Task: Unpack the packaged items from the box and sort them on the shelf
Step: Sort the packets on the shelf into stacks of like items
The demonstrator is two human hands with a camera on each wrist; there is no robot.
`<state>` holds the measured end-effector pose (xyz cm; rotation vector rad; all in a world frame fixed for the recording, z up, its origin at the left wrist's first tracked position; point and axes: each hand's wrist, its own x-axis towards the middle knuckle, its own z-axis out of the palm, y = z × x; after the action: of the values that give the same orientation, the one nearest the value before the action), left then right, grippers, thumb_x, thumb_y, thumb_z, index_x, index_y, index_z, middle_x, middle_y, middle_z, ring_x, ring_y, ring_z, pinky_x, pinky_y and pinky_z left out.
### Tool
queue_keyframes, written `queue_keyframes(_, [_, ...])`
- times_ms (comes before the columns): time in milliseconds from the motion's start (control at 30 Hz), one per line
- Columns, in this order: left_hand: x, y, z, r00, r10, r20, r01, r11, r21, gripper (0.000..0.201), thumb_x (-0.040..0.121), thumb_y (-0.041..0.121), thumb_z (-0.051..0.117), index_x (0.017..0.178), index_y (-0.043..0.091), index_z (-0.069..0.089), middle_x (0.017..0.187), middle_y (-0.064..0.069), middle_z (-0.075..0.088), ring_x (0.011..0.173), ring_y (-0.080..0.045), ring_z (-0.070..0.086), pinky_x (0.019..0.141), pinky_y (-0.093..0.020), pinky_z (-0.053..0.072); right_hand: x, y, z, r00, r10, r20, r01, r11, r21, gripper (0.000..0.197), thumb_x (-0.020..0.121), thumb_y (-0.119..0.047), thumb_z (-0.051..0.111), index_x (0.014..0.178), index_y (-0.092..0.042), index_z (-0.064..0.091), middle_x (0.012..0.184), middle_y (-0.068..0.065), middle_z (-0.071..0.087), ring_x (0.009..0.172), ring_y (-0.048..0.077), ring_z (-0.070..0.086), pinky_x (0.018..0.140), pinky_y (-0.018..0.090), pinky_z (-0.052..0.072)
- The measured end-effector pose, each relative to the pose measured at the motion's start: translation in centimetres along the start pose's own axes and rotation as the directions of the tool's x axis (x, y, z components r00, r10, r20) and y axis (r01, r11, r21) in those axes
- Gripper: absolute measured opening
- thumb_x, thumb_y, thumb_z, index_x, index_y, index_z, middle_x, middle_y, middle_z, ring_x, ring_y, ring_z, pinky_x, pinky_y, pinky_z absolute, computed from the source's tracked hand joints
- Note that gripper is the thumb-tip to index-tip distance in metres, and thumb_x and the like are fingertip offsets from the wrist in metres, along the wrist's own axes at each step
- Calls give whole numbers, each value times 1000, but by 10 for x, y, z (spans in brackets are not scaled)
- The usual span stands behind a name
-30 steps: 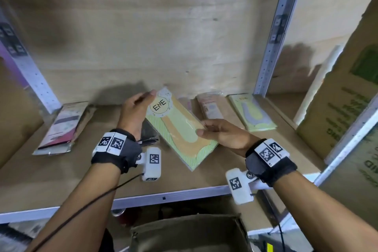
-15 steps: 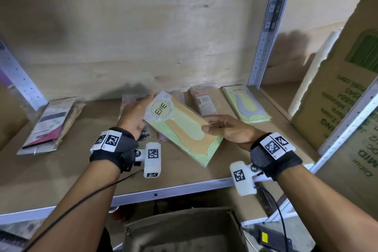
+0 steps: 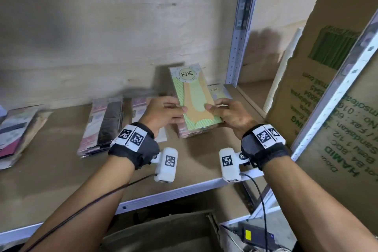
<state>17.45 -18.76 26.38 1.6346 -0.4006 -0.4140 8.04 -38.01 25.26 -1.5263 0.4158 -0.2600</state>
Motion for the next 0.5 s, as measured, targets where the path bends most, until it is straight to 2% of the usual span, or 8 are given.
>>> queue_keyframes(67, [12,5,14,1000,-18,-16,18,1000,5,31,81,-4,77,109,-6,65,87,-11,71,67,-16,71,59,-22,60,9,-2,-15,999,23,-27,-24,999,-23,31,84,-14,78,108,-1,64,104,16,71,82,25,68,56,32,59])
queue_keyframes(200, [39,14,41,997,-72,12,72,997,14,32,86,-14,65,116,-16,57,89,-19,68,72,-25,67,60,-23,61,29,-6,-43,999,13,-30,-16,996,-89,25,84,6,65,102,-11,67,87,3,75,70,13,73,58,24,58])
queue_keyframes(300, [61,18,62,991,-130,15,129,989,74,29,88,-14,63,115,-19,57,111,-31,66,91,-37,69,77,-34,61,47,-5,-61,991,5,-132,-34,975,-219,29,82,8,71,105,-9,64,96,7,70,74,19,74,64,28,61])
queue_keyframes(367, [74,18,78,989,-150,15,146,979,144,6,90,-12,62,96,-9,62,114,-30,66,103,-39,68,82,-35,60,57,2,-70,976,27,-218,-85,962,-259,29,79,7,75,99,-11,64,103,11,67,80,22,72,68,33,63])
queue_keyframes(400, [81,18,84,991,-135,-13,135,966,221,8,89,-10,63,87,-2,63,111,-28,68,103,-37,70,84,-36,61,61,5,-73,967,29,-252,-102,953,-284,29,78,5,77,98,-11,64,105,12,67,82,23,72,71,34,63])
queue_keyframes(433, [88,16,90,993,-112,-28,115,947,298,8,86,-7,66,85,0,65,109,-26,70,101,-34,71,84,-39,61,64,8,-75,958,18,-286,-113,941,-319,29,77,1,79,101,-10,65,105,12,68,86,24,71,77,37,63])
queue_keyframes(467, [93,15,96,995,-97,-32,102,928,359,7,84,-6,69,89,-2,67,107,-24,71,100,-33,72,85,-41,61,66,10,-78,948,3,-318,-122,927,-354,32,77,-3,80,104,-10,66,105,13,69,91,26,70,83,40,61])
queue_keyframes(500, [98,13,101,995,-88,-38,96,909,406,16,81,-5,72,97,-7,69,107,-23,72,100,-33,72,86,-42,61,68,11,-80,940,-7,-342,-130,917,-376,35,76,-6,80,108,-9,66,106,13,69,96,29,68,88,41,58])
